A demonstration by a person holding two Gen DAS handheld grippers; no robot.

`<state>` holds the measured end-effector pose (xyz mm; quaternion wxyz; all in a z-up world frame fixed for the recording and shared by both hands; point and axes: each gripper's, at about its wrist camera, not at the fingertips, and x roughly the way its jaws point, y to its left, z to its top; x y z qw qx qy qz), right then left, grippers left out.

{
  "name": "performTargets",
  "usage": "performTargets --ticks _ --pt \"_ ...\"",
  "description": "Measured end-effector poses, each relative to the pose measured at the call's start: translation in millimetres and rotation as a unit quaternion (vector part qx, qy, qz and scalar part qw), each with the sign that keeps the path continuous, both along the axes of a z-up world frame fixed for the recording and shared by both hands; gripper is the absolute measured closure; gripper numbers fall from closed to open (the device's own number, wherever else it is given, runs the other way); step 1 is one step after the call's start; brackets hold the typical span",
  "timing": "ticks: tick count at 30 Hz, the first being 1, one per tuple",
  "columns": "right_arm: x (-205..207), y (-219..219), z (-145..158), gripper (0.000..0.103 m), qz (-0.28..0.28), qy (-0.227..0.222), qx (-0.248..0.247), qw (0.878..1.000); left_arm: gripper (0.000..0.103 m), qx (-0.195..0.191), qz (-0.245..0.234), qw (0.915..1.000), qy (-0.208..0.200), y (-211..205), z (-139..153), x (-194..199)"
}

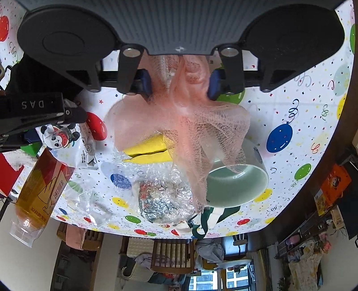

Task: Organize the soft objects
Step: 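Grasp the pink mesh puff with the left gripper while the right gripper grasps the panda snack bag, then carry the pink puff and panda snack bag with both grippers into the white box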

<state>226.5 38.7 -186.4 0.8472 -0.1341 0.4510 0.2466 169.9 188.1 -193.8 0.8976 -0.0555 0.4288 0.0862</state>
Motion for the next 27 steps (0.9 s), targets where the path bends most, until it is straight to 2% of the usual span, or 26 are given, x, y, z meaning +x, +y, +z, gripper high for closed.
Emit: performTargets --ticks 5,10,17,27 --pt "-5 0 7 0.043 -0.005 -0.013 0.006 1.0 0.069 -0.001 -0.004 0.9999 -0.01 0 4 -7" --pt "-14 -5 20 0.044 -0.008 -0.026 0.014 1.0 0.072 0.001 -0.01 0.9994 -0.034 -2 13 -17" --pt "-34 -19 54 0.044 -0.008 -0.045 0.036 0.998 0.073 -0.011 -0.014 0.9975 -0.068 -5 38 -33" --pt "-64 -50 106 0.044 -0.002 -0.068 0.074 0.995 0.074 -0.054 -0.021 0.9907 -0.123 1 81 -55"
